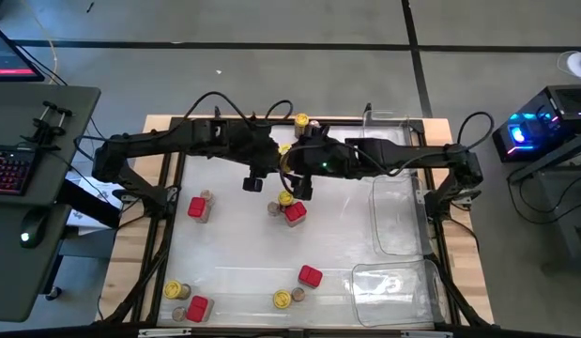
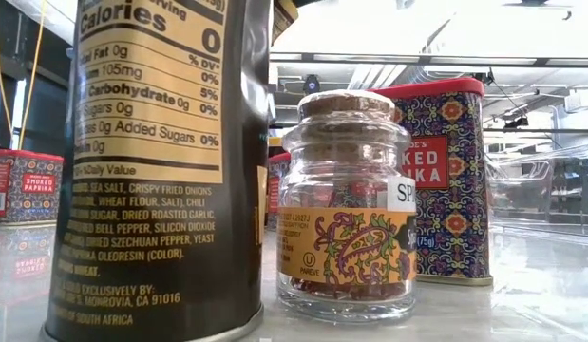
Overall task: Sort spices by type
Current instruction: Put the yellow seasoning bottle into the top transparent bin
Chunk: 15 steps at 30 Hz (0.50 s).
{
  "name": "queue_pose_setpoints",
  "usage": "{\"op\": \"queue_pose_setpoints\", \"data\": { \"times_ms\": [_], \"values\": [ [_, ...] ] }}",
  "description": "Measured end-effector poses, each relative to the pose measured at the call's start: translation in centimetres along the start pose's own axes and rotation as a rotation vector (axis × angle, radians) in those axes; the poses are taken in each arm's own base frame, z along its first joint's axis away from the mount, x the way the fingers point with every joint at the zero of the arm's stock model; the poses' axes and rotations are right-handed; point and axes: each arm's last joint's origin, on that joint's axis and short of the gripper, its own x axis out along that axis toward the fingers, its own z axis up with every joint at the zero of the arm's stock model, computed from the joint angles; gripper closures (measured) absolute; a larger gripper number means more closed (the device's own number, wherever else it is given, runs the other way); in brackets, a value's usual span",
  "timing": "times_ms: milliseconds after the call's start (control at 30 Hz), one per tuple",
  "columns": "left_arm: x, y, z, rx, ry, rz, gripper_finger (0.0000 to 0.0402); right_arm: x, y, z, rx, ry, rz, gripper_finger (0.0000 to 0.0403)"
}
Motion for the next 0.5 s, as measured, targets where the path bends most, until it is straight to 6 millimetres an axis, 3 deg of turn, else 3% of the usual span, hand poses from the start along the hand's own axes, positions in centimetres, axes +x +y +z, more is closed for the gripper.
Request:
{"op": "queue_pose_setpoints", "data": {
  "times_ms": [300, 500],
  "values": [
    [-0.31, 0.31, 0.69, -0.008, -0.082, 0.025, 0.0227, 0.15, -0.29, -0.06, 0.004, -0.002, 0.024, 0.0098],
    [-0.32, 0.36, 0.83, -0.010, -0.098, 0.029, 0.0227, 0.14, -0.32, -0.02, 0.005, -0.005, 0.016, 0.0160]
  ]
}}
